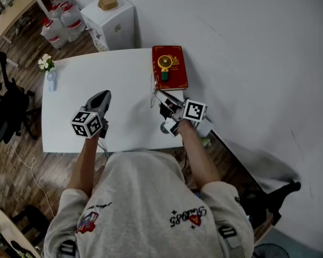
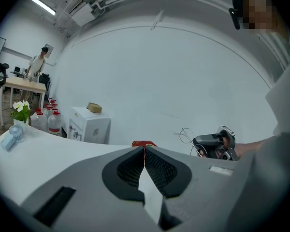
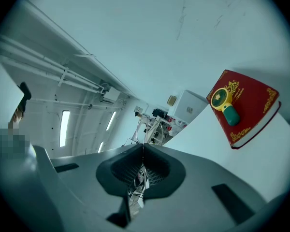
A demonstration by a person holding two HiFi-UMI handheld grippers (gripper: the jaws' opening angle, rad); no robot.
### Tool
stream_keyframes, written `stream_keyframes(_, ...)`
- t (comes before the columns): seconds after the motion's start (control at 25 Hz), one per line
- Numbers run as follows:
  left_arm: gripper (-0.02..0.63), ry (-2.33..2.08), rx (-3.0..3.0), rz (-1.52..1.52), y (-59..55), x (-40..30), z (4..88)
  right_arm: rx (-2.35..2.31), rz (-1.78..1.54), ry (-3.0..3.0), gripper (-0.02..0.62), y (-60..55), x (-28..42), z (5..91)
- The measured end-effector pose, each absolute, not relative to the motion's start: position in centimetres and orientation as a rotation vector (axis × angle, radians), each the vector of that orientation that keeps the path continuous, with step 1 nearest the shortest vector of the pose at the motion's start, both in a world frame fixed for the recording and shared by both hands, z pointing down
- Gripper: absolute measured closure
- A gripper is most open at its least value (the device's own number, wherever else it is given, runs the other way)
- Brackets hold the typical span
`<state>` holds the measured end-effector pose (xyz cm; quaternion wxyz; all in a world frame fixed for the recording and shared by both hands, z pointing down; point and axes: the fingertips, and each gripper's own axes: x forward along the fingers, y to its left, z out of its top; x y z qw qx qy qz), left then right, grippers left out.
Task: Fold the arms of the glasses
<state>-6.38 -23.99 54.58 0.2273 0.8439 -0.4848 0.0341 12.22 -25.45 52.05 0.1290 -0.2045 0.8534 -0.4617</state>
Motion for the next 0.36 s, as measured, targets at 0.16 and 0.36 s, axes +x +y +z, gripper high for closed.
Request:
stream_keyframes(0.16,0.598,-1.332,2.319,0.099,-23.87,-6.40,54.71,-0.595,-1.347,2.476,0.586,-25.37,12.18,52.01)
stream_keyframes(0.36,0.598,-1.324,2.306,0.097,-23.74,-6.28,54.95,-0.588,-1.342,2.476,0.586,-25.30,12.11,51.88)
